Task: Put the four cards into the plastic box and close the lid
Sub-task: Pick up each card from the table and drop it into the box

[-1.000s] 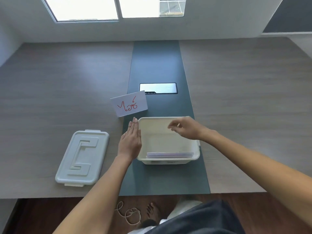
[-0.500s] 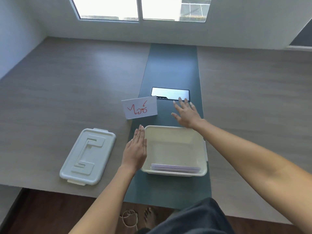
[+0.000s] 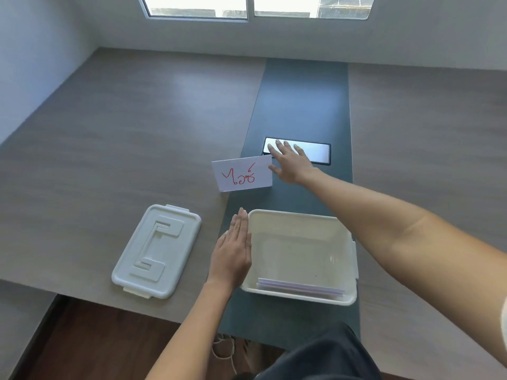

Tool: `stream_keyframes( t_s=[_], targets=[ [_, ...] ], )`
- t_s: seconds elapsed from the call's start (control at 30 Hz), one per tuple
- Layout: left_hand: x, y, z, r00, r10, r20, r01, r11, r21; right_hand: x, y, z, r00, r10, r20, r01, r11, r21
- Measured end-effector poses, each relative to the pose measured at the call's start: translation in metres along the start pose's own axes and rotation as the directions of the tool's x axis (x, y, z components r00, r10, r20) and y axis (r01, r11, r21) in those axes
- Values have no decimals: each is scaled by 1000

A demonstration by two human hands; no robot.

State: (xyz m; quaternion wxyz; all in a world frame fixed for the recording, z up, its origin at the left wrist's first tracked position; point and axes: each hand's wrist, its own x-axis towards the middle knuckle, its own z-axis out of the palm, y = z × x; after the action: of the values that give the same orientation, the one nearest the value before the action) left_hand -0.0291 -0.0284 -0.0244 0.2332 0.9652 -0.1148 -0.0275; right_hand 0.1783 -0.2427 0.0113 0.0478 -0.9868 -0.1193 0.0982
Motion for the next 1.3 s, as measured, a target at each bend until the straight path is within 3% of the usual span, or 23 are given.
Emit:
stream_keyframes(
  t_s=[0.17,0.37,0.57,0.87,1.0,1.3],
  targets=[
    [-1,-1,1,1000,2,6,-2,1000,29,23,-11,6,997,-42,62,46,997,-55],
    [-1,0,0,1000,-3,11,2,999,36,25,-22,11,1000,13,23,-15,997,81],
    [-1,1,-3,1000,5,8,-5,1000,27,16,-12,1,996,8,84,-26,976,215],
    [1,0,-1,1000,-18,8,18,999,51,-21,9,-19,999,36,-28,-20,898,440],
    [2,-1,-3,1000,-7,31,6,999,44,-53,28,-25,987,119,-112,-35,825,564],
    [4,1,-6,998,-6,56,5,1000,26,-140,49,-59,943,211,-257,-17,802,597]
  ],
)
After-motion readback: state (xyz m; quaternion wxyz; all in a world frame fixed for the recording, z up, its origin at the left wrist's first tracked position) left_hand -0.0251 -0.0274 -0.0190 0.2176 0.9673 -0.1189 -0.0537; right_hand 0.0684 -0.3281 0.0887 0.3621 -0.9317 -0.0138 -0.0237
